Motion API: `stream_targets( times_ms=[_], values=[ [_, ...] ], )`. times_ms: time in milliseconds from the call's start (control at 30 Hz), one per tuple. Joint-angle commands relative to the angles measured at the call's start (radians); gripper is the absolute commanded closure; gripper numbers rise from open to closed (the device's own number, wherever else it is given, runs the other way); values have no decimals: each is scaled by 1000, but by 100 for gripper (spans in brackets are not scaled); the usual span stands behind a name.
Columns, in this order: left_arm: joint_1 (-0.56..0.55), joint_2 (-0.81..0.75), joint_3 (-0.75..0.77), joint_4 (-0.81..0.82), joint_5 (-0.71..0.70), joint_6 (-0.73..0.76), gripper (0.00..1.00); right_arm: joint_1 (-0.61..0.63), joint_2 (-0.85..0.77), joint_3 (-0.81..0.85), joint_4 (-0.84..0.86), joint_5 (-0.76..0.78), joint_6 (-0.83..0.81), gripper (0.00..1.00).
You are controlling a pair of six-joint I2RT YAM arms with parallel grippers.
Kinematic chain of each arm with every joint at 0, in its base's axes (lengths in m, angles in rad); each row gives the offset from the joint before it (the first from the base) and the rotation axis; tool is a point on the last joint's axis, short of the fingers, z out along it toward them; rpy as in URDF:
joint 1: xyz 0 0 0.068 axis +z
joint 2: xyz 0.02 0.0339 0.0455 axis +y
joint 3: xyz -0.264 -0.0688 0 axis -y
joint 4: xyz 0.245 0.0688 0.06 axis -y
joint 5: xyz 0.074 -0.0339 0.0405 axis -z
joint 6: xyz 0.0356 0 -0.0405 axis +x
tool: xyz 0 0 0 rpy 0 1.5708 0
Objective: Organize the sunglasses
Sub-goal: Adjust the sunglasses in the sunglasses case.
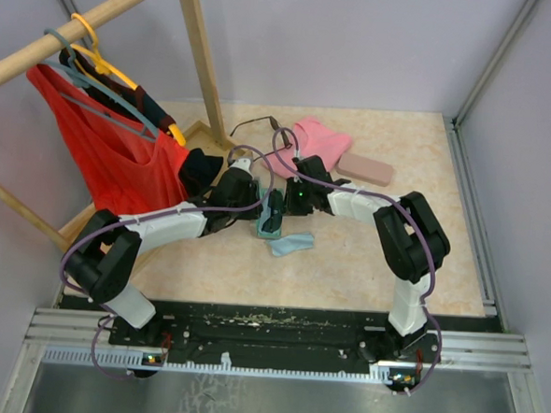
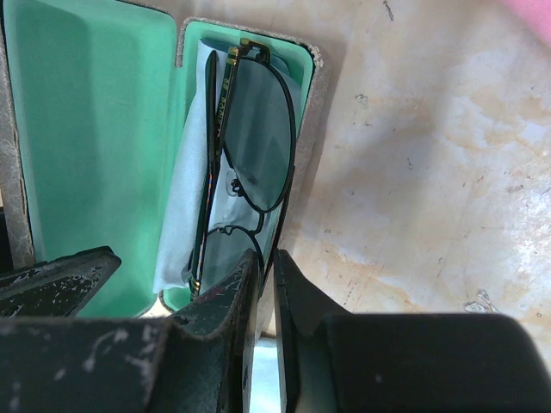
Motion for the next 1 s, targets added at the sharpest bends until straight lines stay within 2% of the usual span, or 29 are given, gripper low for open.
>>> stream_targets(
  times_ms=[0,967],
  values=[
    [4,4,29,16,13,-2,58,-1,-44,52,25,-3,-14,87],
    [4,9,31,14,20,-3,58,0,-65,48,33,-20,-22,87]
  ],
)
